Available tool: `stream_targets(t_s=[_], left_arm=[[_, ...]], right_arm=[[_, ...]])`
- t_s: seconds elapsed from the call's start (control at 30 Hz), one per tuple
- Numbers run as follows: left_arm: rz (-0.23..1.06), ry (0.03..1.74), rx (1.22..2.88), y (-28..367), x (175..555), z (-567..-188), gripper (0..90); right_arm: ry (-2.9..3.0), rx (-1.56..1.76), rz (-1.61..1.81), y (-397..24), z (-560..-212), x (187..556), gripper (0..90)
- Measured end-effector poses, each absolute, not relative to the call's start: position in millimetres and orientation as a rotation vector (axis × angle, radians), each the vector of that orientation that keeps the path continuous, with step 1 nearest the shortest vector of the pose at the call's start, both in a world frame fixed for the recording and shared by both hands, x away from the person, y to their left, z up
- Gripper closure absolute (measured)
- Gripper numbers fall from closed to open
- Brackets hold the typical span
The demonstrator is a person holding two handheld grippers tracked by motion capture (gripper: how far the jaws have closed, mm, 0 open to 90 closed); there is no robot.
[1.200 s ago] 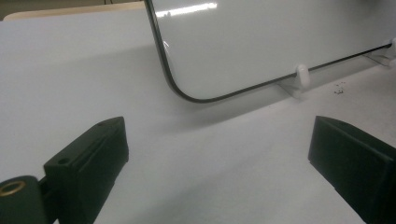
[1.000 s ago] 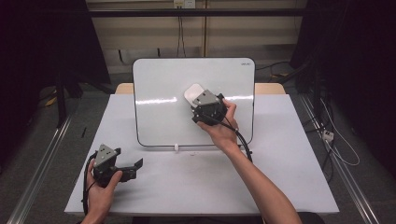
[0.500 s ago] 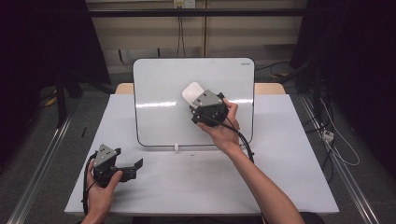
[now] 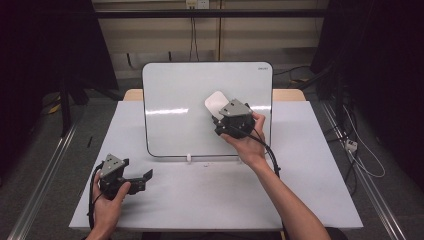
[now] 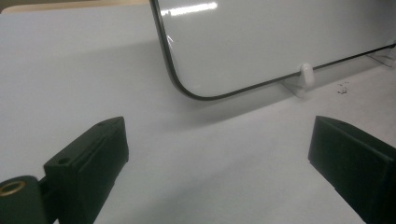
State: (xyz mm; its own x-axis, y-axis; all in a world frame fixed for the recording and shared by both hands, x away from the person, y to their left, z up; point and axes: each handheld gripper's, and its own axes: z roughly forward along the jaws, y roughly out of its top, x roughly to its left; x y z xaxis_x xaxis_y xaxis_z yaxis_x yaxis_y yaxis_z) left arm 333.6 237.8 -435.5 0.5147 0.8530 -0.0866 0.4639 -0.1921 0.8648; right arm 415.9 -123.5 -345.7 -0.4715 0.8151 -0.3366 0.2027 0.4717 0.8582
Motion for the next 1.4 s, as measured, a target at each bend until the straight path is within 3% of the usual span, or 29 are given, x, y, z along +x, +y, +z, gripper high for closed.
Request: stream_targets(t_s=[1.4], left_arm=[[0.514,1.090,1.854,236,334,-437,5.1]], right_arm=[[1.860,0.999,1.037,-191,-353,382,31.6]])
